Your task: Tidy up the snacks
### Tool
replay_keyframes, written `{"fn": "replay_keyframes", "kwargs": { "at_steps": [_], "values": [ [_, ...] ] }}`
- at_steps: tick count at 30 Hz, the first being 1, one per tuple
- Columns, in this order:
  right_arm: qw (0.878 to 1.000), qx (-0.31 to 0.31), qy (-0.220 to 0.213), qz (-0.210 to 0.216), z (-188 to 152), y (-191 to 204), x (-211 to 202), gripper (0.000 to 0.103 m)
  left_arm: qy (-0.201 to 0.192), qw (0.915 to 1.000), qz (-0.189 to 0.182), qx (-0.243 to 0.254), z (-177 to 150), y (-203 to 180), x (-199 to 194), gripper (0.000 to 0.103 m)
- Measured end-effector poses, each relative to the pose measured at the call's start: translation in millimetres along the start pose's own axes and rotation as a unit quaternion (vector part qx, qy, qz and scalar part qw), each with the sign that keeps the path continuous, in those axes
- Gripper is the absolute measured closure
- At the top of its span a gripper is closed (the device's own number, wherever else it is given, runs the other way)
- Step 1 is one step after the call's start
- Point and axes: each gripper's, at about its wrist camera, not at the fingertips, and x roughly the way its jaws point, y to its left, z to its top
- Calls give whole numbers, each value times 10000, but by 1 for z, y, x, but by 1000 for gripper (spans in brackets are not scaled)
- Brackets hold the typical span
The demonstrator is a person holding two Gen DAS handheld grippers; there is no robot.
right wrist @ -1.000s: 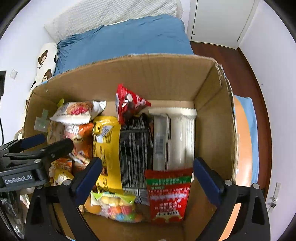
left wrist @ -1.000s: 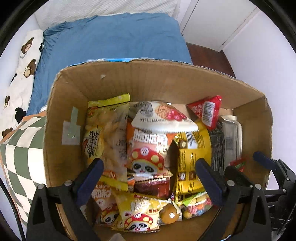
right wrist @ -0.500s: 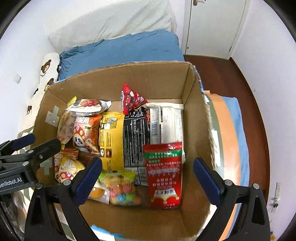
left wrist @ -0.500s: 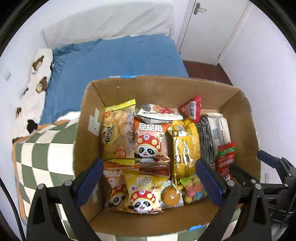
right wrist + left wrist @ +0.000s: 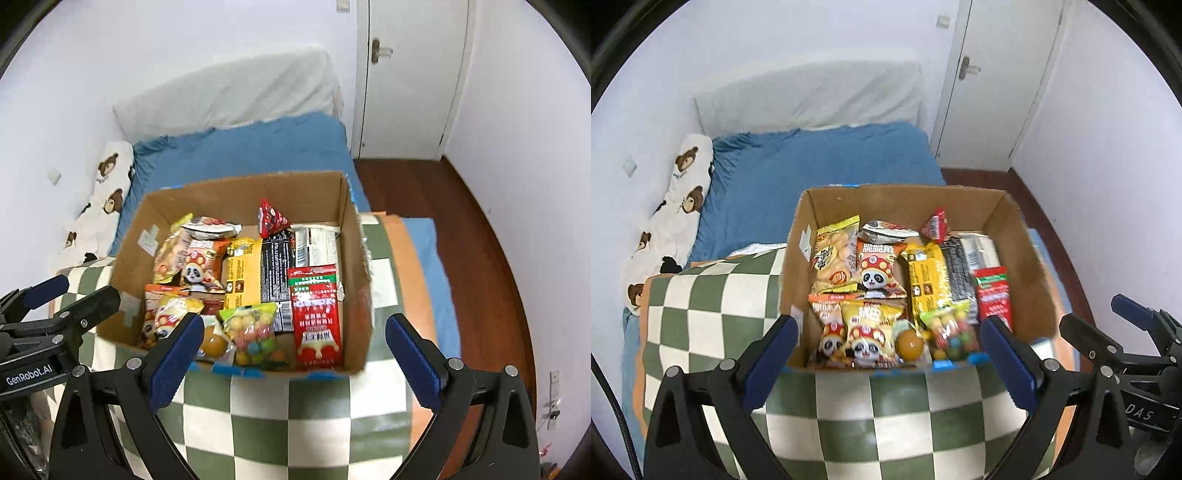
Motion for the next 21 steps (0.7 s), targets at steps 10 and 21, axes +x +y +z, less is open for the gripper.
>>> {"fn": "replay_keyframes", "kwargs": {
  "at_steps": [10,21],
  "values": [
    [9963,-131,-850,23,-72,10,-133,2,-677,9976,152,67,-73,-17,-108,2],
    [9889,-309,-1455,2,-124,24,-233,1,-1200,9921,362,3,-107,-18,-181,2]
  ]
}}
